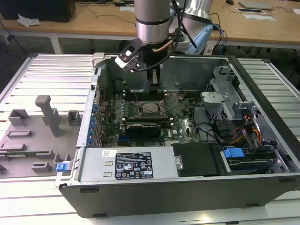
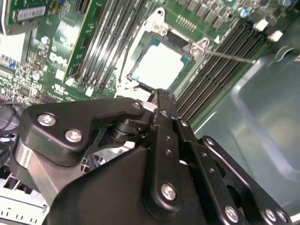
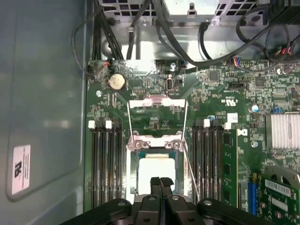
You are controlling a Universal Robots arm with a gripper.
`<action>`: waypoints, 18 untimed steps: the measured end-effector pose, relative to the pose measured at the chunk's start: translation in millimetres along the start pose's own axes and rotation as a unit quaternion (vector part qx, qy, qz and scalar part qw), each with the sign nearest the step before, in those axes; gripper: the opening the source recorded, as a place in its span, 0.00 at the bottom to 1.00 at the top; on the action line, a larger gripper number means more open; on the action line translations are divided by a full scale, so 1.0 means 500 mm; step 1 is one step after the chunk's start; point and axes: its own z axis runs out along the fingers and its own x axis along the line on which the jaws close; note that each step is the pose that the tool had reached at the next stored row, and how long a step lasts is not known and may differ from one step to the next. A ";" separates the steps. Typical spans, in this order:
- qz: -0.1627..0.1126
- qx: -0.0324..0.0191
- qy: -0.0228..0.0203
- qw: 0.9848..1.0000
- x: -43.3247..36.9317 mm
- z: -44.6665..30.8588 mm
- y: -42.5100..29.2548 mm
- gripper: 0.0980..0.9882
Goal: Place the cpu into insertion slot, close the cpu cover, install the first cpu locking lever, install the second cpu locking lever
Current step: 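Close the cpu cover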
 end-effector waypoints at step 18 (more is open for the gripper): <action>0.001 0.042 0.000 0.999 0.000 0.013 0.154 0.01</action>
